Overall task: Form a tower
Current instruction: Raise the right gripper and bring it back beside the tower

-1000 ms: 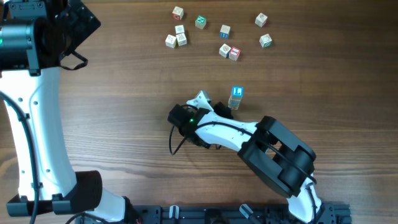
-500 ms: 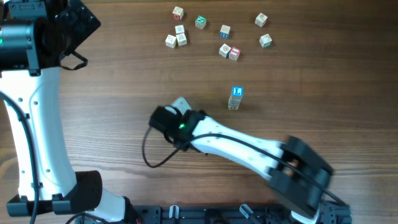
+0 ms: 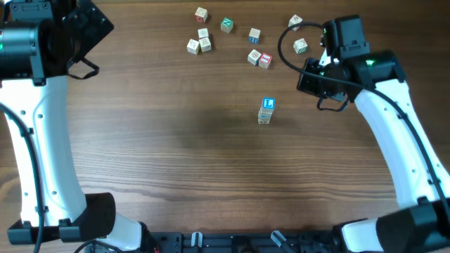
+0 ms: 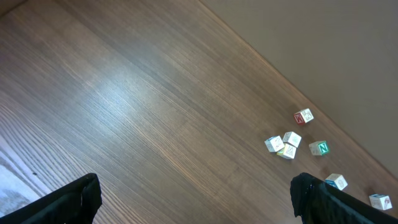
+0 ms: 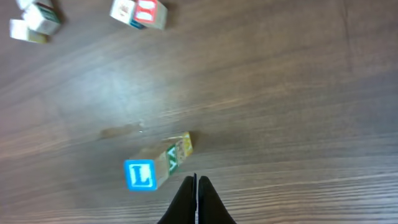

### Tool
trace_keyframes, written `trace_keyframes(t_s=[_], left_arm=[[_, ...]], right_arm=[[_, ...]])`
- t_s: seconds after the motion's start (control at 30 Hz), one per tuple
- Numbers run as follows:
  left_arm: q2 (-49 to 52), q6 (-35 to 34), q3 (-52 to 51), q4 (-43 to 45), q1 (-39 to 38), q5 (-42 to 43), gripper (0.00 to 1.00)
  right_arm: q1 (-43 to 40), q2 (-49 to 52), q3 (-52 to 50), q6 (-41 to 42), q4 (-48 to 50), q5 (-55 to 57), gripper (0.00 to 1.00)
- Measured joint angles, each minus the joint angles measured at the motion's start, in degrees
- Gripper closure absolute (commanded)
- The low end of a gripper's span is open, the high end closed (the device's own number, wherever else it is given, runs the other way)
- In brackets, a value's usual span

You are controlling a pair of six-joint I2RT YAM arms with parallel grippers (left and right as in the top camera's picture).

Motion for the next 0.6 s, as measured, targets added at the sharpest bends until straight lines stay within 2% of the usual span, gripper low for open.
trace_keyframes(t_s=[0.2, 0.33, 0.6], left_arm=[[0.0, 0.0, 0.0, 0.0, 0.0, 0.0, 0.0], [0.0, 0.0, 0.0, 0.02, 0.0, 0.0, 0.0], [0.0, 0.0, 0.0, 0.02, 0.0, 0.0, 0.0]], right_arm=[[0.0, 9.2, -1.86, 5.64, 0.55, -0.96, 0.96], [-0.33, 16.65, -2.08, 11.21, 0.9, -7.54, 0.96], [-1.6, 19.78, -2.16, 21.07, 1.7, -15.41, 0.96]])
